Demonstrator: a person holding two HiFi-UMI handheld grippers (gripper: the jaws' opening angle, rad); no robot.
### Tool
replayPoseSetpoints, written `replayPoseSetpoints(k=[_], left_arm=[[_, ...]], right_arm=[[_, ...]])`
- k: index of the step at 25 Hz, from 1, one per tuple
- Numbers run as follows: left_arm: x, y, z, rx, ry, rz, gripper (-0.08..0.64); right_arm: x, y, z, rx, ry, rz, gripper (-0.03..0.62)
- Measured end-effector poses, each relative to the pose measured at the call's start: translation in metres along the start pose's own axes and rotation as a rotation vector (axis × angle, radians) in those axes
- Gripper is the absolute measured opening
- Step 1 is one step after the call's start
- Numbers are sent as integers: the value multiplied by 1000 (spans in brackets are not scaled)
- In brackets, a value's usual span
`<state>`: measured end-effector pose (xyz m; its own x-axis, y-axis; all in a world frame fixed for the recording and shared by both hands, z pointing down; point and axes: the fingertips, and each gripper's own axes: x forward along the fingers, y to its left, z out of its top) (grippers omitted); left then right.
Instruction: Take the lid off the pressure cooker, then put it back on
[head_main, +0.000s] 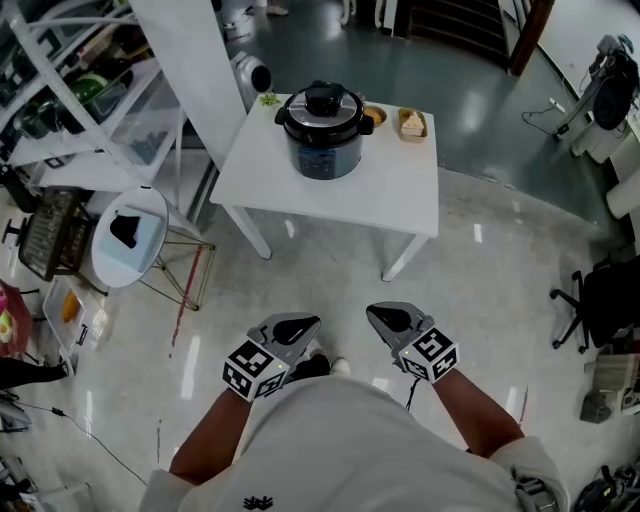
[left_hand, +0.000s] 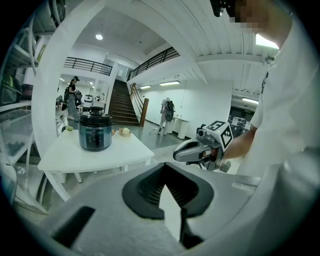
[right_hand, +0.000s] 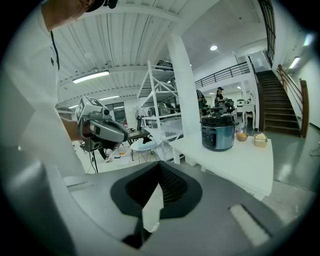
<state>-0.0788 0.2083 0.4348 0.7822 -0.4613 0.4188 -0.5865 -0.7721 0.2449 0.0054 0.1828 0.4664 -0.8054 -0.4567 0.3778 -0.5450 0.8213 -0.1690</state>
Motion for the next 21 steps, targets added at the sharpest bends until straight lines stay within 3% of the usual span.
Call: replayPoseSetpoints(k=[10,21], left_arm=[[-23,1,-14,-18,14,36,6],[-48,26,-7,42,-19,-31,6]], right_arm=[[12,20,0,-12,-9,28,11],[51,41,13,-20,11,-12,11]])
